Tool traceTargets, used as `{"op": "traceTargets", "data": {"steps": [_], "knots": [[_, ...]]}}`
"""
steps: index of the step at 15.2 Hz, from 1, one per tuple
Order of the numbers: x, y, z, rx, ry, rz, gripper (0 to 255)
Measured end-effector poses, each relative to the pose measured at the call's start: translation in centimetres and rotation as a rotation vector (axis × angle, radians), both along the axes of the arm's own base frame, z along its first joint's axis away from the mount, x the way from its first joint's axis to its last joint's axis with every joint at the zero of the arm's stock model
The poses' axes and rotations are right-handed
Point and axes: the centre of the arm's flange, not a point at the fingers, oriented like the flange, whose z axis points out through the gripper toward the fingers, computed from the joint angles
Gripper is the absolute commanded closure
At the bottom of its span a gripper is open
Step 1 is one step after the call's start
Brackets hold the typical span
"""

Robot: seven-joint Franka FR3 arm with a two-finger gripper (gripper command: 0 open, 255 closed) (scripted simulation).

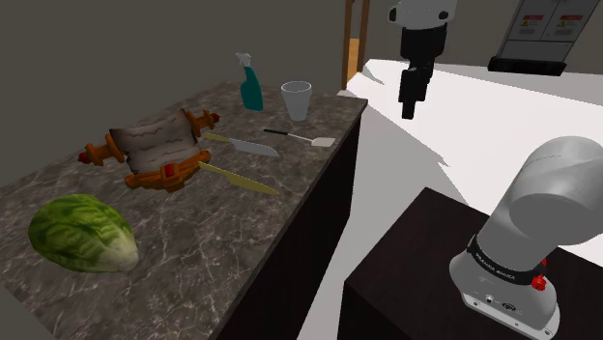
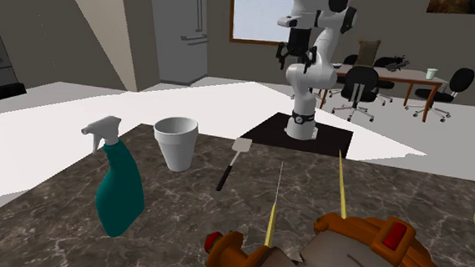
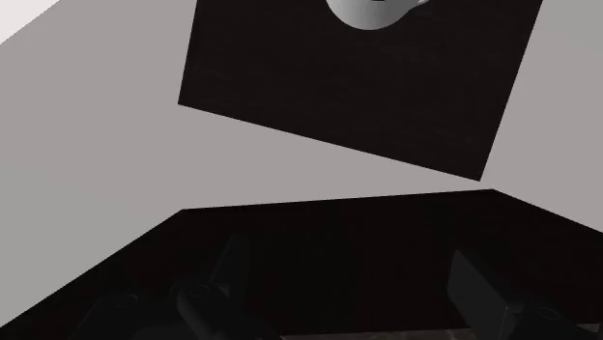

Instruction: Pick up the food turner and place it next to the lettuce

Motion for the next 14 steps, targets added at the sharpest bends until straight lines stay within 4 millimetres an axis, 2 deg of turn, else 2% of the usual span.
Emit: {"op": "traceTargets", "data": {"steps": [1, 3, 14], "knots": [[0.0, 0.0, 0.0, 0.0, 0.0, 0.0, 0], [1.3, -0.3, -0.7, 0.003, -0.004, 0.005, 0], [13.1, -1.4, -6.9, 0.031, -0.054, 0.05, 0]]}}
